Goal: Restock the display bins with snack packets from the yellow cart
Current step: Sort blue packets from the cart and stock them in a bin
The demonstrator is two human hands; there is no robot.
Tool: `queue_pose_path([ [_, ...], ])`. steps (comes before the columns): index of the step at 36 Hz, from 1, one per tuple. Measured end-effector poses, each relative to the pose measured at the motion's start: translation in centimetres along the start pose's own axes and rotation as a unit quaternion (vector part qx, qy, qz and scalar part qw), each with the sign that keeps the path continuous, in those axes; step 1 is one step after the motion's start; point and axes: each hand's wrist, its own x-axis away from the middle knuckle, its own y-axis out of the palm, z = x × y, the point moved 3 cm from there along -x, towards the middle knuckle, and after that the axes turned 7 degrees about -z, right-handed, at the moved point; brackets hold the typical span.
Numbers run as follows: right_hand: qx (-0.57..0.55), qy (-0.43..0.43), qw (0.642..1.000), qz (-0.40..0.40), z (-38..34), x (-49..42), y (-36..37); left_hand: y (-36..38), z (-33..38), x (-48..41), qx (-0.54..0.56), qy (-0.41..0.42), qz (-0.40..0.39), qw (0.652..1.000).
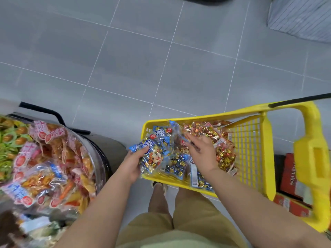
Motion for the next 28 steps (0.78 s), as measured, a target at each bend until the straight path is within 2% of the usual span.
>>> queue_pose_path([
  [2, 0.033, -0.077, 0.996, -0.007, -1.5, 0.7, -0.1, 0.7, 0.7, 0.3, -0.003, 0.002, -0.023, 1.0],
  [5, 0.058, -0.156, 0.984, -0.06, -3.0, 1.3, 0.4, 1.4, 1.3, 0.5, 0.011, -0.003, -0.062, 0.998],
  [10, 0.084, -0.224, 0.964, -0.112, -4.1, 1.3, 0.6, 2.0, 2.5, 1.1, 0.008, 0.025, -0.121, 0.992],
  [14, 0.129, -0.274, 0.939, -0.165, -5.5, 1.4, 1.0, 2.3, 3.2, 1.9, -0.056, 0.071, -0.1, 0.991],
  [16, 0.082, -0.239, 0.944, -0.214, -6.0, 1.5, 1.2, 2.1, 3.5, 2.3, -0.069, 0.094, -0.088, 0.989],
  [18, 0.005, -0.157, 0.952, -0.263, -6.7, 1.8, 1.3, 1.5, 3.8, 2.8, -0.087, 0.109, -0.072, 0.988],
  [19, -0.027, -0.121, 0.955, -0.269, -7.2, 1.9, 1.4, 1.2, 3.9, 3.2, -0.1, 0.117, -0.064, 0.986],
  [23, -0.091, -0.015, 0.975, -0.204, -9.6, 1.7, 2.1, -0.1, 3.9, 4.9, -0.16, 0.127, -0.067, 0.977],
  [25, -0.097, 0.035, 0.969, -0.225, -10.8, 1.6, 3.0, -0.9, 3.7, 6.0, -0.161, 0.134, -0.072, 0.975],
  [28, -0.138, 0.067, 0.953, -0.26, -12.9, 1.6, 4.5, -2.6, 3.4, 7.7, -0.111, 0.158, -0.049, 0.98],
])
